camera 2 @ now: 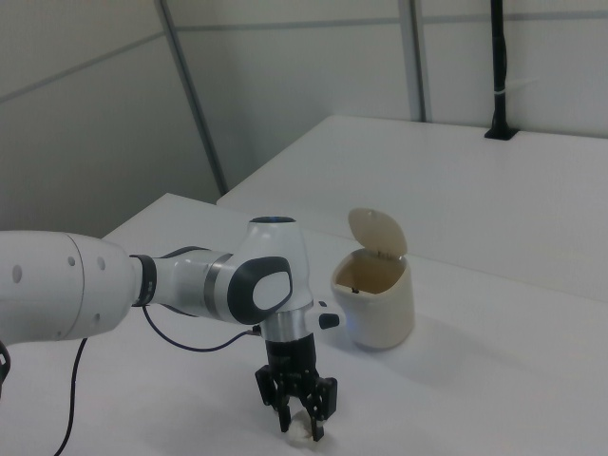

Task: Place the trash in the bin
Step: 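Close the gripper on the paper ball, then lift the paper ball and carry it over the cream bin's opening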

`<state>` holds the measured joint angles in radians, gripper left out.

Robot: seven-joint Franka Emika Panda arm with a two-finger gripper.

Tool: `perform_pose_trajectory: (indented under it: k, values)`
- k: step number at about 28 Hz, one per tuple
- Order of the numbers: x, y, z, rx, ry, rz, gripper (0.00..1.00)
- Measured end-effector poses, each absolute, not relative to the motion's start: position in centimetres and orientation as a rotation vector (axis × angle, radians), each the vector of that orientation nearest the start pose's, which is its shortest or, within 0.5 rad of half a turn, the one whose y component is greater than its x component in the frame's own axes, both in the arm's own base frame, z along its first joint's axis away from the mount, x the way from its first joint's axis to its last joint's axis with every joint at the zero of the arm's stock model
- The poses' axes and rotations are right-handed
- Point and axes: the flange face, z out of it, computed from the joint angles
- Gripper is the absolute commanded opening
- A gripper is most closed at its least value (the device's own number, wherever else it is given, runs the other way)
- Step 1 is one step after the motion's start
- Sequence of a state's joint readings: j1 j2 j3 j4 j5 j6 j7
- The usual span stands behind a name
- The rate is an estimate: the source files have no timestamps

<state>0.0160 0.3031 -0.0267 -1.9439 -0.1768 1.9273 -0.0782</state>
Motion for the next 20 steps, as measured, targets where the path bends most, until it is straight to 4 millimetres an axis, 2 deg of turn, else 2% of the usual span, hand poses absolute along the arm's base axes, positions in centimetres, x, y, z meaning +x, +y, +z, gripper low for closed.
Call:
perform_pose_trajectory:
  k: [8,11,15,20]
  values:
    - [57.7,-1.8,31.4,-3.242,-0.252,0.501,0.23]
    - [58.1,-1.8,32.6,-3.251,-0.251,0.45,0.23]
    - [59.0,-1.8,35.8,-3.27,-0.244,0.344,0.23]
    - [60.7,-1.8,42.1,-3.295,-0.229,0.135,0.23]
